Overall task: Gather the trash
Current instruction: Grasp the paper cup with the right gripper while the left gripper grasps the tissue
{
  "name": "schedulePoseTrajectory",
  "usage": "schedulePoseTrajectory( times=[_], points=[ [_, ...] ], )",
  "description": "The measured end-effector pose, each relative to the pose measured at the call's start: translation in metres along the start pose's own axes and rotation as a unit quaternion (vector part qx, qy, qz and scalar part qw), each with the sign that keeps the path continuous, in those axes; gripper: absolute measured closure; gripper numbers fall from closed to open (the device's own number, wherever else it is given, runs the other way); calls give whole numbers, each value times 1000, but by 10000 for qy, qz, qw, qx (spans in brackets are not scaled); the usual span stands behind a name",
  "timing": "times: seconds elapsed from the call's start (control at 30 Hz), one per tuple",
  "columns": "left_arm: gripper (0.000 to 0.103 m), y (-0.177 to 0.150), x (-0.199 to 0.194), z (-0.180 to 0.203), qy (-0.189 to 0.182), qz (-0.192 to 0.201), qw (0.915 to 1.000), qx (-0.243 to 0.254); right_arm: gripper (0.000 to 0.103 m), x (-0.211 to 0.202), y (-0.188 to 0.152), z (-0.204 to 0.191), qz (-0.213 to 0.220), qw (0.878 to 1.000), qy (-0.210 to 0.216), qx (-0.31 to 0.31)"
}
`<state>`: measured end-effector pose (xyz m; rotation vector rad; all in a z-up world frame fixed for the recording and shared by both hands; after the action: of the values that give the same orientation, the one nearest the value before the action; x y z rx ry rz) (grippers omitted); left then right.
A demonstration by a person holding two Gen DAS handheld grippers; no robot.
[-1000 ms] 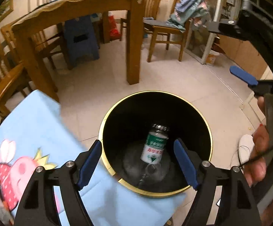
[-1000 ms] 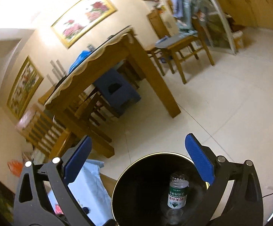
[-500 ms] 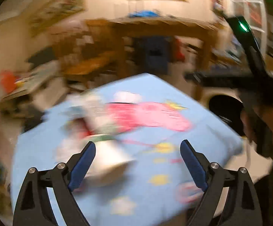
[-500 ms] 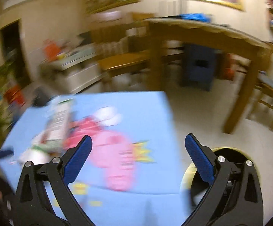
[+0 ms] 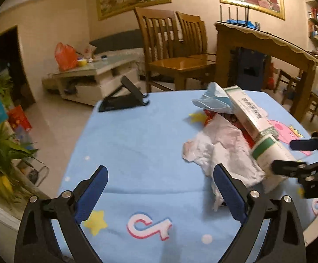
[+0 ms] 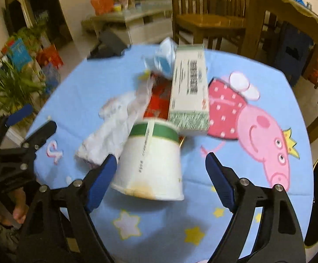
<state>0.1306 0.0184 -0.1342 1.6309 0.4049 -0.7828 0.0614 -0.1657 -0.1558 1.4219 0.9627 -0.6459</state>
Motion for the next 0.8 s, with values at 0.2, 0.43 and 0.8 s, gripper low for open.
schedulePoseTrajectory(
  times=[0.2, 0.43, 0.8],
  points=[
    [9, -19, 4, 35, -913, -485, 9945, 146, 46, -15, -16, 8, -179, 9991, 373, 43],
    [15, -8, 38, 68, -1659, -1202, 9785, 220, 47, -74, -6, 60, 667, 9919, 657, 864],
    [82, 12, 110, 93, -1494, -1883, 9705, -197, 45, -80, -18, 107, 850, 9822, 899, 1414]
  ],
)
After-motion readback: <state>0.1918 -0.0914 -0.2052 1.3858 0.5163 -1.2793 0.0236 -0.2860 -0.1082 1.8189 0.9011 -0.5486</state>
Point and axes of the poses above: each gripper's, at about its wrist camera, not at the fingertips, and x roughly the way its jaws point, z to its right, y to its top, the point moved 9 cm from there along x, roughly the way its jaws point, and after that the axes turned 3 degrees about -z, right-handed, at the moved point
